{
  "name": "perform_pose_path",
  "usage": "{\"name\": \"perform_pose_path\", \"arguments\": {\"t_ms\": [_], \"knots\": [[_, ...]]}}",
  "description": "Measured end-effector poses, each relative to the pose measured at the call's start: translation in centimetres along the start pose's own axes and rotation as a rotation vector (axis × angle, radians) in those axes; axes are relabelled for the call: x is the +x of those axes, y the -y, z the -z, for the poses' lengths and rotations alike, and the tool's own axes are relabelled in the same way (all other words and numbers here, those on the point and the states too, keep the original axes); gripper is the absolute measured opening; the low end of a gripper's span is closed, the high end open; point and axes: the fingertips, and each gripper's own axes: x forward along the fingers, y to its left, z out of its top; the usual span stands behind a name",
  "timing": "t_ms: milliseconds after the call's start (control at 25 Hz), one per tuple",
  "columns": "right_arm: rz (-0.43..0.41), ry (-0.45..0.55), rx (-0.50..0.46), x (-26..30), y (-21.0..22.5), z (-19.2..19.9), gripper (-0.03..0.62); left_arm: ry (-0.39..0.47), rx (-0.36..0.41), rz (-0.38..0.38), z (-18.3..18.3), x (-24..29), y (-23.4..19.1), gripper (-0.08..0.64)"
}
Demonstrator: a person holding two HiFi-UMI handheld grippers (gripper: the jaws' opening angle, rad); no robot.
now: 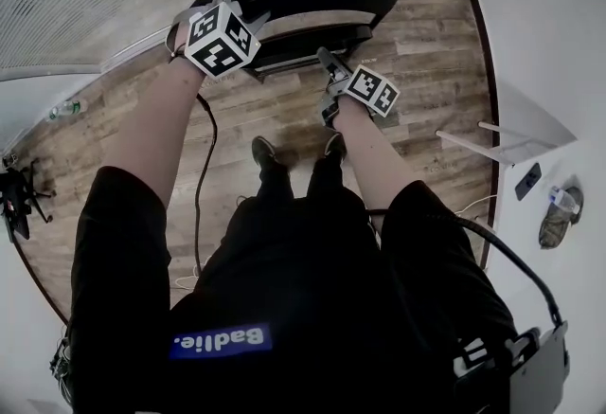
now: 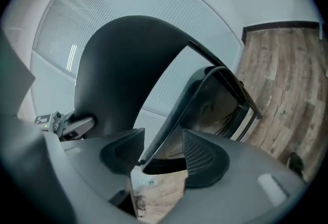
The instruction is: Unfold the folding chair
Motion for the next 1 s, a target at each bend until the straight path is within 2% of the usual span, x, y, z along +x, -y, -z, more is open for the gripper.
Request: {"name": "perform_pose_path", "arguments": {"t_ms": [120,320,440,600,800,920,1000], "knots": [[-0.024,0.056,0.115,1.2,1.1,-0.6,0.232,0.002,0.002,-0.003,0.1,0.0,0.0,0.201],[-0.051,0.124,0.233,3.2,2.8,-1.5,0.242,0.003,0.007,-0.014,0.2,0.2,-0.2,0.206],[-0.058,0.147,0.278,4.5,3.4,-1.9,0.242,0.004,0.01,-0.019,0.1,0.3,-0.3,0.209],[-0.044,0.168,0.29,5.3,3.9,-2.3,0.241,0.007,0.011,-0.021,-0.2,0.3,-0.1,0.209],[-0.04,0.198,0.283,5.8,4.1,-2.4,0.166,0.007,0.012,-0.022,-0.1,0.1,0.1,0.209],[-0.079,0.218,0.288,6.2,3.4,-2.6,0.104,0.009,0.013,-0.022,0.0,0.0,0.2,0.209],[-0.105,0.227,0.292,6.0,3.2,-2.5,0.1,0.009,0.015,-0.022,-0.1,-0.1,0.3,0.209]]}}
